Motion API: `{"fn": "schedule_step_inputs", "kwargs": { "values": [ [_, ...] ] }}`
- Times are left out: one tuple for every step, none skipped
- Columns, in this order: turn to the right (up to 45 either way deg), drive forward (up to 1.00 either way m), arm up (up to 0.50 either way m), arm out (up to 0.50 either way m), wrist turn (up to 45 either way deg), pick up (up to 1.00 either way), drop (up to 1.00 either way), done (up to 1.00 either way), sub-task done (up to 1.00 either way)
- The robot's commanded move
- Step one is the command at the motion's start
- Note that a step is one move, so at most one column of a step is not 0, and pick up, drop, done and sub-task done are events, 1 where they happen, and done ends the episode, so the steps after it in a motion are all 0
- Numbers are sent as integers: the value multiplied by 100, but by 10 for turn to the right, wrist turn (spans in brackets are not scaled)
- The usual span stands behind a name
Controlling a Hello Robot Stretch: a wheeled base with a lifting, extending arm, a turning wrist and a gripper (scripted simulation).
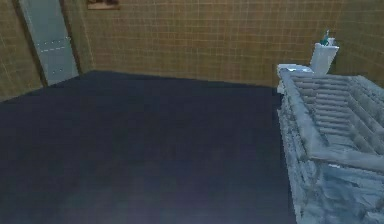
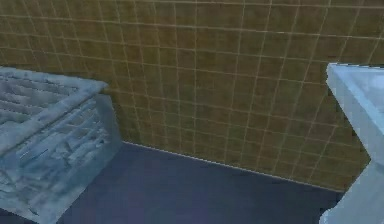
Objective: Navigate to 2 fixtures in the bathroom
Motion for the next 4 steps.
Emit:
{"fn": "schedule_step_inputs", "kwargs": {
  "values": [
    [0, 85, 0, 0, 0, 0, 0, 0, 0],
    [180, 0, 0, 0, 0, 0, 0, 0, 0],
    [0, 100, 0, 0, 0, 0, 0, 0, 0],
    [30, 0, 0, 0, 0, 0, 0, 0, 0]
  ]
}}
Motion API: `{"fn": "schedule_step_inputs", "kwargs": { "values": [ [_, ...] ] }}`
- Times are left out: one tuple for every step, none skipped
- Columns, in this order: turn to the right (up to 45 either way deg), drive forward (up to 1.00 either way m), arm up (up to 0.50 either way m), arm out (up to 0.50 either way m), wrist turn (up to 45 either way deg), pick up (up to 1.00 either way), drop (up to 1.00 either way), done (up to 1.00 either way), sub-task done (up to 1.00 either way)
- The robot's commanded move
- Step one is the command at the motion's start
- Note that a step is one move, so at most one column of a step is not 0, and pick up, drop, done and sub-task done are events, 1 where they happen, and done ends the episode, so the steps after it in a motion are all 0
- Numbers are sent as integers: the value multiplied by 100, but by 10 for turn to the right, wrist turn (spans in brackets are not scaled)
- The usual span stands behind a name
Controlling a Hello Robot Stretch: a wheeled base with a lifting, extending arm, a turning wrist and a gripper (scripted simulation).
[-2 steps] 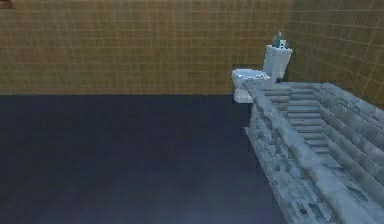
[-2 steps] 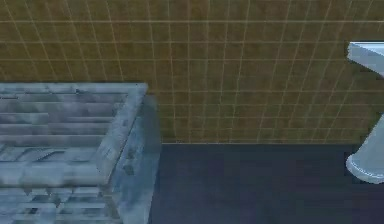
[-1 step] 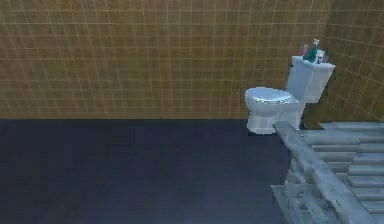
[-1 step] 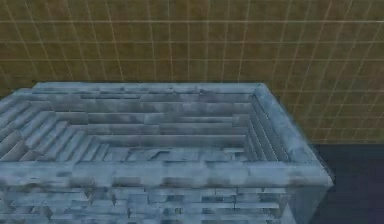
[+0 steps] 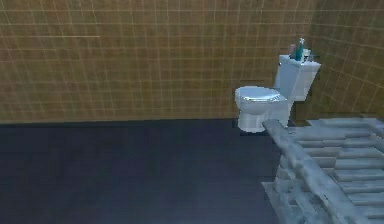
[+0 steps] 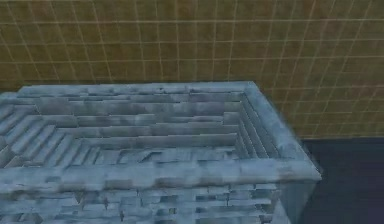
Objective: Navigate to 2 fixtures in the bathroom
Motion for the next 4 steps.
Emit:
{"fn": "schedule_step_inputs", "kwargs": {
  "values": [
    [-30, 0, 0, 0, 0, 0, 0, 0, 0],
    [0, 100, 0, 0, 0, 0, 0, 0, 0],
    [0, 65, 0, 0, 0, 0, 0, 0, 0],
    [330, 0, 0, 0, 0, 0, 0, 0, 0]
  ]
}}
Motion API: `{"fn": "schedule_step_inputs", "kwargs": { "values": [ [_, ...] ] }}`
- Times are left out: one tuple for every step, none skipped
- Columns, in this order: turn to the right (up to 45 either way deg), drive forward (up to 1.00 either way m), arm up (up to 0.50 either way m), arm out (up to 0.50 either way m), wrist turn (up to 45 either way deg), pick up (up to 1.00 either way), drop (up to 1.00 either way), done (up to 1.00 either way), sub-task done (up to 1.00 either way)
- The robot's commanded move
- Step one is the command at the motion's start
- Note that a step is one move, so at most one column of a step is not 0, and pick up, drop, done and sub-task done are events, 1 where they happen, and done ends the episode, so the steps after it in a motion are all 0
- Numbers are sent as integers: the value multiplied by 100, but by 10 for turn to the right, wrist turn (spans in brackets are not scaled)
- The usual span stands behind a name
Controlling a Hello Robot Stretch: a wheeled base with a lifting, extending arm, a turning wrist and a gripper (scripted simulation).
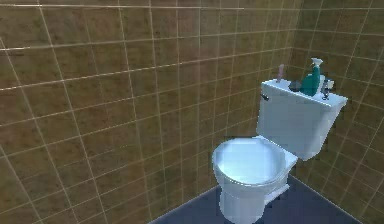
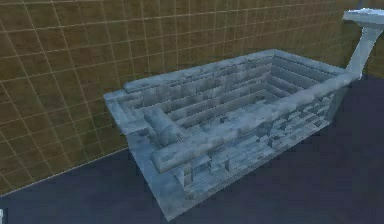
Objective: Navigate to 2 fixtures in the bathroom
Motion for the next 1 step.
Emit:
{"fn": "schedule_step_inputs", "kwargs": {
  "values": [
    [0, 15, 0, 0, 0, 0, 0, 0, 0]
  ]
}}
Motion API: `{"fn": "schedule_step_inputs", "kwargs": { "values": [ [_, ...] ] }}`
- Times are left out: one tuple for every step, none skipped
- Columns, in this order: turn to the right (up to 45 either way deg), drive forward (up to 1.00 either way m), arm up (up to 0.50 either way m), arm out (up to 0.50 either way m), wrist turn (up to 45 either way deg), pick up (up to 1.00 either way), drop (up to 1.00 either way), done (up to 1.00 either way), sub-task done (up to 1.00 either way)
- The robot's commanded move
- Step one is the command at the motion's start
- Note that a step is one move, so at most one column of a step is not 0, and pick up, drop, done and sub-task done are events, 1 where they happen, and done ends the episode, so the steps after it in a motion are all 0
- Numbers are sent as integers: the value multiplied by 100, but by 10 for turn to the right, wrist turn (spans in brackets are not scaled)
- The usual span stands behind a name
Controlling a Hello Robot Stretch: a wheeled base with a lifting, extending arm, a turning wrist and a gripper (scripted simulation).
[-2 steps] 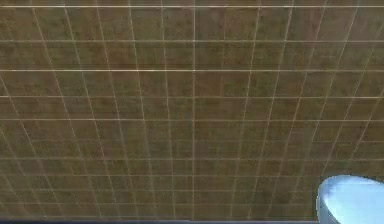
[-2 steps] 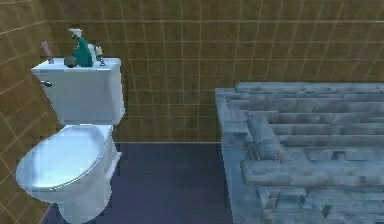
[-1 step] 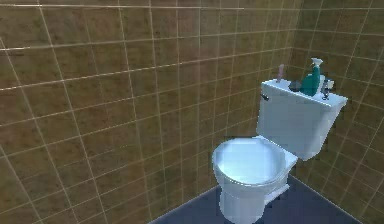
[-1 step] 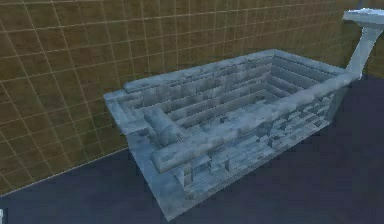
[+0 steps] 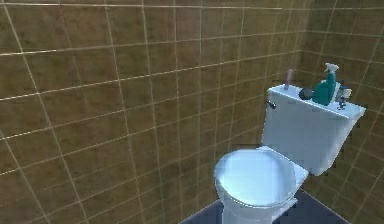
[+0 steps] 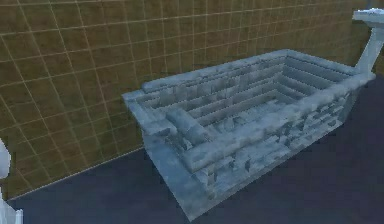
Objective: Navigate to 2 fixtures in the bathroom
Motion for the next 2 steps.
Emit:
{"fn": "schedule_step_inputs", "kwargs": {
  "values": [
    [120, 0, 0, 0, 0, 0, 0, 0, 0],
    [0, 10, 0, 0, 0, 0, 0, 0, 0]
  ]
}}
